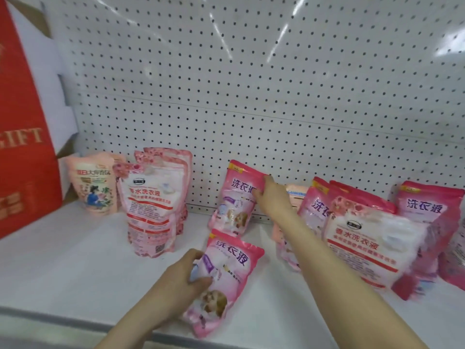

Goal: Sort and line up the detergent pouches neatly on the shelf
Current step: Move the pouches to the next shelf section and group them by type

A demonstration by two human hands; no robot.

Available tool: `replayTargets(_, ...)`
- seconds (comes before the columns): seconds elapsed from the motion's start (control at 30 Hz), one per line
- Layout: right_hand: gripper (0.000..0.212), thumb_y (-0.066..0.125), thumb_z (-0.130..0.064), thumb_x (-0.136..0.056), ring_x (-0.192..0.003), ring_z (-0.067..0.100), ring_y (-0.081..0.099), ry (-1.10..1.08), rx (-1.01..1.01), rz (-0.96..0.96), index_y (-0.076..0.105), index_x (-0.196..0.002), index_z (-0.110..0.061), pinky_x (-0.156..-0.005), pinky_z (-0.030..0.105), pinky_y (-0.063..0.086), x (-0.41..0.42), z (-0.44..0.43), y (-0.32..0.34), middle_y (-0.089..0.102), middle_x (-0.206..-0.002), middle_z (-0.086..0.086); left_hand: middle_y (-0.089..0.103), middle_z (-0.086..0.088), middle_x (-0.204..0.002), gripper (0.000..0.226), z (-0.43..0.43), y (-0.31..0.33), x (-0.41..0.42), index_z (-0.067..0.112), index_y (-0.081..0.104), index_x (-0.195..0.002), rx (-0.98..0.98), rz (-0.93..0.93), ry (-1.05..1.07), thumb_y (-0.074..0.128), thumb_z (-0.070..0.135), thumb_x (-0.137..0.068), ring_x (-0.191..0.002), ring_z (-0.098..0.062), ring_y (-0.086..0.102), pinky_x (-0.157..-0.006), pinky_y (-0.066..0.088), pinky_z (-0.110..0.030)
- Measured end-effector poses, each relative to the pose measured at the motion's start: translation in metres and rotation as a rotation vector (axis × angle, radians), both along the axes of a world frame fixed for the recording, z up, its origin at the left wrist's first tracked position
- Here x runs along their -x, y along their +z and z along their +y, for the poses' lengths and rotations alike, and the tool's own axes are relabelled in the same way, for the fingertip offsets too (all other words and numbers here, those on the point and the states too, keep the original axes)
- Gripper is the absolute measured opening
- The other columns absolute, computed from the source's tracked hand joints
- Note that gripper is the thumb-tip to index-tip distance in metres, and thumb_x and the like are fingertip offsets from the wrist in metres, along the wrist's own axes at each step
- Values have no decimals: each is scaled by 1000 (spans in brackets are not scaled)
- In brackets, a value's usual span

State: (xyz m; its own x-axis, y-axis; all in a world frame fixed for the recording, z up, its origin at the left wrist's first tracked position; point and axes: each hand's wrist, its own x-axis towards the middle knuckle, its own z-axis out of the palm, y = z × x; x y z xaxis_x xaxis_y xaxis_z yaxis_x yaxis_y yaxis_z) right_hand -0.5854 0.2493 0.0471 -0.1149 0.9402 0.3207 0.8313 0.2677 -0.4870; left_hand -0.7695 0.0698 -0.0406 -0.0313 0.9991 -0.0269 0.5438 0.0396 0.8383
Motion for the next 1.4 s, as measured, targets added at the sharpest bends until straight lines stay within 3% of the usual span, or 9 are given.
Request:
replayTargets(0.17, 75, 69, -32, -90, -105, 30, 63, -121, 346, 397, 28, -140, 4, -89, 40, 55, 38, 22, -44, 61, -126, 16, 65, 18, -120, 47, -24, 1, 24, 38, 53, -127, -3, -88, -13, 67, 18, -86, -110, -1, 61, -99, 49, -30)
replayTargets(0.33, 58, 83, -13, -75, -114, 34, 63, -120, 658, 1130, 56, -125, 0, -101, 50, 50, 44, 34, -58, 65, -126, 20, 74, 9, -106, 33, -32, 0, 32, 21, 64, -115, 17, -319, 24, 62, 1, -89, -97, -10, 70, -87, 56, -30)
replayTargets(0.43, 42, 76, -4, -81, -114, 35, 63, -25, 828, 1252, 62, -120, 0, -101, 52, 48, 41, 30, -57, 66, -124, 22, 75, 6, -105, 33, -32, -1, 33, 19, 63, -117, 27, -347, 41, 62, 0, -89, -96, -12, 71, -85, 57, -28)
replayTargets(0.6, 39, 66, 9, -86, -100, 33, 68, 159, 701, 1346, 61, -122, -5, -79, 52, 54, 48, 26, -52, 68, -117, 19, 75, 1, -104, 31, -28, -2, 36, 17, 63, -115, 72, -376, 31, 63, 1, -89, -95, -18, 72, -89, 56, -37)
replayTargets(0.73, 41, 65, 12, -84, -91, 28, 70, 228, 495, 1422, 62, -118, -11, -90, 54, 54, 55, 35, -40, 72, -103, 11, 75, 0, -103, 31, -26, -4, 38, 18, 62, -116, 103, -402, 29, 64, 4, -89, -94, -19, 72, -89, 56, -40)
replayTargets(0.87, 43, 64, 10, -86, -98, 30, 70, 228, 391, 1402, 59, -123, -12, -92, 55, 54, 57, 40, -43, 72, -109, 11, 75, 1, -104, 31, -26, -5, 39, 21, 61, -117, 129, -429, 5, 65, 7, -89, -94, -20, 72, -86, 57, -37)
replayTargets(1.0, 38, 70, 2, -85, -80, 13, 74, 247, 210, 1221, 62, -111, -24, -78, 42, 61, 38, 38, -37, 76, -94, -4, 75, -1, -105, 31, -27, -9, 41, 18, 61, -117, 118, -446, 12, 65, 6, -89, -96, -20, 72, -88, 56, -39)
replayTargets(1.17, 33, 81, -19, -78, -99, 20, 68, 187, -85, 796, 66, -107, -23, -84, 39, 57, 8, 29, -5, 71, -103, -4, 76, 1, -102, 31, -24, -9, 40, 19, 63, -114, 110, -402, 33, 67, 5, -87, -93, -18, 72, -89, 56, -42)
replayTargets(1.4, 16, 64, -18, -89, -78, 24, 68, 81, -210, 29, 78, -97, -16, -76, 36, 56, 18, 32, 36, 74, -84, 5, 76, 4, -99, 36, -20, -8, 38, 20, 61, -115, 111, -363, 32, 70, 4, -84, -89, -14, 73, -79, 58, -29)
